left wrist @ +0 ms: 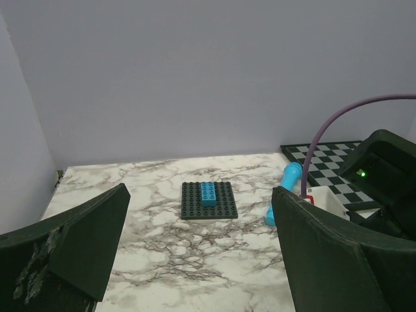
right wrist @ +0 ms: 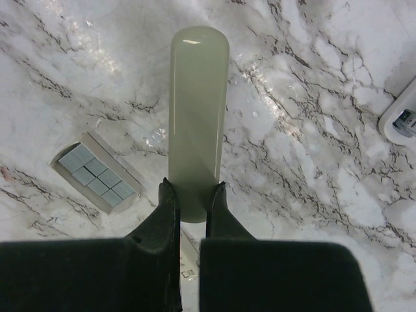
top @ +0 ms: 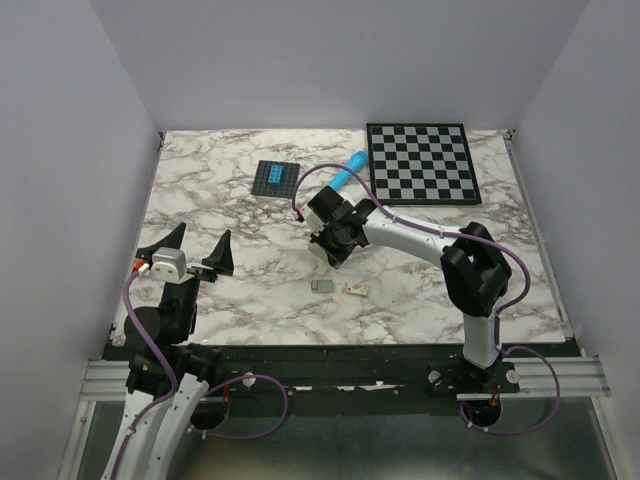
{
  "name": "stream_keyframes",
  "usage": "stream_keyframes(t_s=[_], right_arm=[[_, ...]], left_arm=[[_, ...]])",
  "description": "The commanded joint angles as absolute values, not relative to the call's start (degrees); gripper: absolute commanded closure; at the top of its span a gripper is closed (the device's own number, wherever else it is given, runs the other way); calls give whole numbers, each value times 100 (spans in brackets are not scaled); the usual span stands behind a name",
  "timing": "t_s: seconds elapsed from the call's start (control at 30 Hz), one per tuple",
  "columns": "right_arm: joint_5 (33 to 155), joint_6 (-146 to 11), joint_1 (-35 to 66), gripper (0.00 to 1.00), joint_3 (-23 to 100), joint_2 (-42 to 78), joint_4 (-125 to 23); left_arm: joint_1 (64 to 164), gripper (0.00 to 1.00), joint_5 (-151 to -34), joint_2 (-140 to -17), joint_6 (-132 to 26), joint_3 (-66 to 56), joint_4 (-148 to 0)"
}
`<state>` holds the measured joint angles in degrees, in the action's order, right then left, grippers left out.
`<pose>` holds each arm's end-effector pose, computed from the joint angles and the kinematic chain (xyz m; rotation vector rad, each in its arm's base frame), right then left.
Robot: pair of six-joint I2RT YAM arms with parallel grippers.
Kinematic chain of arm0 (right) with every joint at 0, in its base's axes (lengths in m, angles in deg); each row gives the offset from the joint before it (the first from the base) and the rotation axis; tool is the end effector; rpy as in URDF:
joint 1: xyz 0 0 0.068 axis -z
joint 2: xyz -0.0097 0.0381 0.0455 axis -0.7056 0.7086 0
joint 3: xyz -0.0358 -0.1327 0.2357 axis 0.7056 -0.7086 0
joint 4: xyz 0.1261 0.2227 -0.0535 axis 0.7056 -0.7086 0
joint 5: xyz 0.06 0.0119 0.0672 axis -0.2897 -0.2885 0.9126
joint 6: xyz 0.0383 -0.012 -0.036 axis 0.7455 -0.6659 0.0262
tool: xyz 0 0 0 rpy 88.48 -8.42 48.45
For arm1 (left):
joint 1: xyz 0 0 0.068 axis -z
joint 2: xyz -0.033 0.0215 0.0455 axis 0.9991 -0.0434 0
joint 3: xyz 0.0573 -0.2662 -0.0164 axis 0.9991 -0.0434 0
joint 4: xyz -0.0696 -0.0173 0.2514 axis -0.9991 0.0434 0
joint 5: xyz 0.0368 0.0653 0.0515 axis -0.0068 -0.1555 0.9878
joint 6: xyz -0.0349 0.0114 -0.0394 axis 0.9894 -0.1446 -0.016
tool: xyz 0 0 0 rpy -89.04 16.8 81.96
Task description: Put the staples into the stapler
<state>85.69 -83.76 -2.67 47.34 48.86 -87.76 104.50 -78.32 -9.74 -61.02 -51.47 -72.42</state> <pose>0.2772 0.3025 0.1988 -1.2955 2.3943 0.1816 0.0688 -0.0173 0.3185 0.0582 1.2230 -0.2470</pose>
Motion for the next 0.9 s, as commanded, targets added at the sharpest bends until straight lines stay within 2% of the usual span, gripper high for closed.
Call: stream_keyframes(t_s=[0.0, 0.43, 0.6, 0.63, 0.7, 0.73, 0.87], right_arm=[[8001, -8040, -153, 99, 5190, 4937, -9152], [7701, -7521, 682, 97, 6771, 6166, -9522], [7877, -7512, 753, 77, 7107, 6361, -9663], [7895, -7477, 753, 69, 7089, 6335, -9663], [7895, -7451, 753, 60, 7045, 6160, -9654], [7877, -7294, 761, 51, 6950, 6055, -9645], [7824, -7065, 927, 33, 6511, 5343, -9374]], left_arm=[[10456, 1, -7778, -963, -6121, -5119, -7200], [10456, 1, -7690, -954, -6077, -5128, -7200], [10456, 1, -7558, -946, -5981, -5172, -7226], [10456, 1, -7532, -945, -5919, -5190, -7296], [10456, 1, -7549, -919, -5875, -5225, -7375], [10456, 1, -7480, -919, -5831, -5225, -7445], [10456, 1, -7068, -849, -5297, -5164, -7455]])
